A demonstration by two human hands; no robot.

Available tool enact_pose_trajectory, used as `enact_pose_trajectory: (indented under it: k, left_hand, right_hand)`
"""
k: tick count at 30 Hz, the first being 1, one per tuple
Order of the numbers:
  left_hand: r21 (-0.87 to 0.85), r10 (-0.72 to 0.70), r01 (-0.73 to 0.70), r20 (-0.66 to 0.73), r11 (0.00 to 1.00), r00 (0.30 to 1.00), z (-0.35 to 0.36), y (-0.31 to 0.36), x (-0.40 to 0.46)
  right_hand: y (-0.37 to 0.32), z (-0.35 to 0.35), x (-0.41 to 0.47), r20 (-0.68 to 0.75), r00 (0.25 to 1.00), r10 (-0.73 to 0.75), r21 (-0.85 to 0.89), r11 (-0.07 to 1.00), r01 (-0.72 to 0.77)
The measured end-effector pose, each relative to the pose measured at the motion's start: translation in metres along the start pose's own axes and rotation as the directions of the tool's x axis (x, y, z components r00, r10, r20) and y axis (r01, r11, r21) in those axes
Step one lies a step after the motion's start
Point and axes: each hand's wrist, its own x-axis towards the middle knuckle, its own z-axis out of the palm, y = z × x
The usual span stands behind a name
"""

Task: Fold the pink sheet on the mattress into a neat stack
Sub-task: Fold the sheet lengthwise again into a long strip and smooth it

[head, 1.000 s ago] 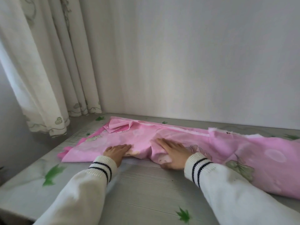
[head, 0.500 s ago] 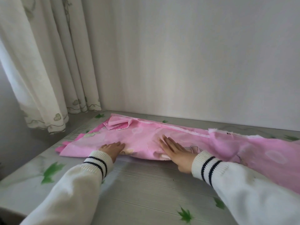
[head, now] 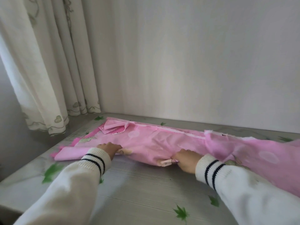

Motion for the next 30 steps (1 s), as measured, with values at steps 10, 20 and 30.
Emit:
enact_pose_trajectory:
  k: [10, 20, 30]
  left_hand:
    - [0.13, -0.039, 0.054, -0.113, 0.99, 0.993, -0.04, -0.01, -0.007]
    - [0.088, -0.137, 0.155, -0.182, 0.984, 0.974, -0.082, -0.002, 0.009]
    - [0.001, -0.197, 0.2, -0.171, 0.98, 0.965, -0.058, 0.009, 0.055]
  right_hand:
    - [0.016, -0.037, -0.002, 0.187, 0.981, 0.045, 0.511, 0.849, -0.136]
    - [0.04, -0.063, 0.016, 0.182, 0.982, 0.059, 0.567, 0.809, -0.154]
    - [0.041, -0.058, 0.054, 0.02, 0.965, 0.261, 0.386, 0.889, -0.248]
